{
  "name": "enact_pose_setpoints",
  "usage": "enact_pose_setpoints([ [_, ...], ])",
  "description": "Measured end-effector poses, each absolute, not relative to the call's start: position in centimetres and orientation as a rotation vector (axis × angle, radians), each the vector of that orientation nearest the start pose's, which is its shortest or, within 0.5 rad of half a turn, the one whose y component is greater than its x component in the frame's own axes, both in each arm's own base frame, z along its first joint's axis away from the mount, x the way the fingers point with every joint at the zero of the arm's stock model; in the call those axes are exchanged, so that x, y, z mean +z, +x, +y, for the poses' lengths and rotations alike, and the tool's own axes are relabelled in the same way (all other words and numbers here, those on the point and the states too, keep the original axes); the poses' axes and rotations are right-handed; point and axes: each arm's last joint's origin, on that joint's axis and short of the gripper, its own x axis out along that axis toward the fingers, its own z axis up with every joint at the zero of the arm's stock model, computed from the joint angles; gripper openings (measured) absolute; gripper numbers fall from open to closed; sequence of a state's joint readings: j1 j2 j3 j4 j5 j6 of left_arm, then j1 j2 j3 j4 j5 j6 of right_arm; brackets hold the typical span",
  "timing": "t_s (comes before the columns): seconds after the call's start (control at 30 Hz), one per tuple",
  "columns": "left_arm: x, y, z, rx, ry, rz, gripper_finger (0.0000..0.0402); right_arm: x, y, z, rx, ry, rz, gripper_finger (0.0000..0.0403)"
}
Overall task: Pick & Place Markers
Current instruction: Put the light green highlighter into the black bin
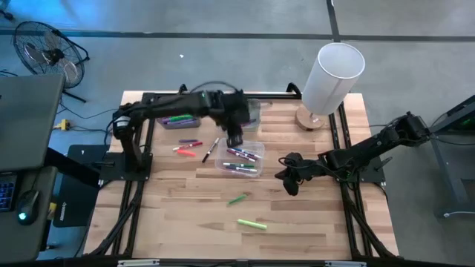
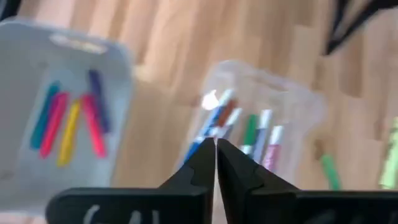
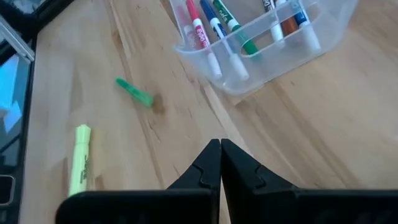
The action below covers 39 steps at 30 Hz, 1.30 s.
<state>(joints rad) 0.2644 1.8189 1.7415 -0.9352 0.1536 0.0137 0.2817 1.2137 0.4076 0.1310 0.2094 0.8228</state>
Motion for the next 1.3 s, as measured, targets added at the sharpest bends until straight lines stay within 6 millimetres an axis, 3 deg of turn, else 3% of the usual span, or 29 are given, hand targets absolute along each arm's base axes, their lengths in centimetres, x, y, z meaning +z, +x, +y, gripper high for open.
enact_pose_setpoints([
  [0.17, 30.9, 38.0, 3.1, 0.039, -0.130, 1.084, 0.0015, 15.6, 21.0, 5.3, -0.201, 0.585, 0.626, 0.0000],
  [0.3, 28.8, 38.7, -1.6, -0.028, -0.108, 1.022, 0.0003, 15.7, 21.0, 5.2, -0.229, 0.594, 0.607, 0.0000],
  [0.4, 28.3, 36.7, -3.7, 0.020, -0.076, 1.012, 0.0002, 15.9, 21.2, 5.3, -0.221, 0.653, 0.585, 0.0000],
  [0.47, 28.7, 35.1, -4.0, 0.054, -0.095, 0.965, 0.0001, 16.1, 21.3, 5.4, -0.196, 0.671, 0.566, 0.0000],
  [0.53, 27.7, 32.4, -4.2, 0.078, -0.114, 1.018, 0.0001, 16.7, 21.7, 5.6, -0.176, 0.670, 0.550, 0.0000],
  [0.6, 26.4, 31.2, -4.5, 0.082, -0.145, 0.993, 0.0001, 17.8, 22.2, 6.2, -0.193, 0.648, 0.513, 0.0000],
  [0.7, 25.6, 27.2, -4.8, 0.081, -0.190, 0.996, 0.0001, 20.1, 23.4, 7.4, -0.248, 0.576, 0.479, 0.0000],
  [0.83, 24.2, 22.5, -5.1, 0.084, -0.234, 0.980, 0.0001, 23.3, 25.7, 9.4, -0.278, 0.471, 0.552, 0.0000],
  [0.97, 23.4, 19.3, -4.8, 0.087, -0.294, 0.916, 0.0001, 25.0, 28.6, 12.1, -0.264, 0.388, 0.769, 0.0000],
  [1.1, 22.7, 17.3, -4.6, 0.080, -0.333, 0.881, 0.0001, 25.4, 31.3, 15.4, -0.272, 0.269, 0.952, 0.0000],
  [1.3, 22.8, 16.7, -4.5, 0.035, -0.329, 0.861, 0.0001, 24.9, 34.9, 20.0, -0.291, 0.248, 1.028, 0.0000],
])
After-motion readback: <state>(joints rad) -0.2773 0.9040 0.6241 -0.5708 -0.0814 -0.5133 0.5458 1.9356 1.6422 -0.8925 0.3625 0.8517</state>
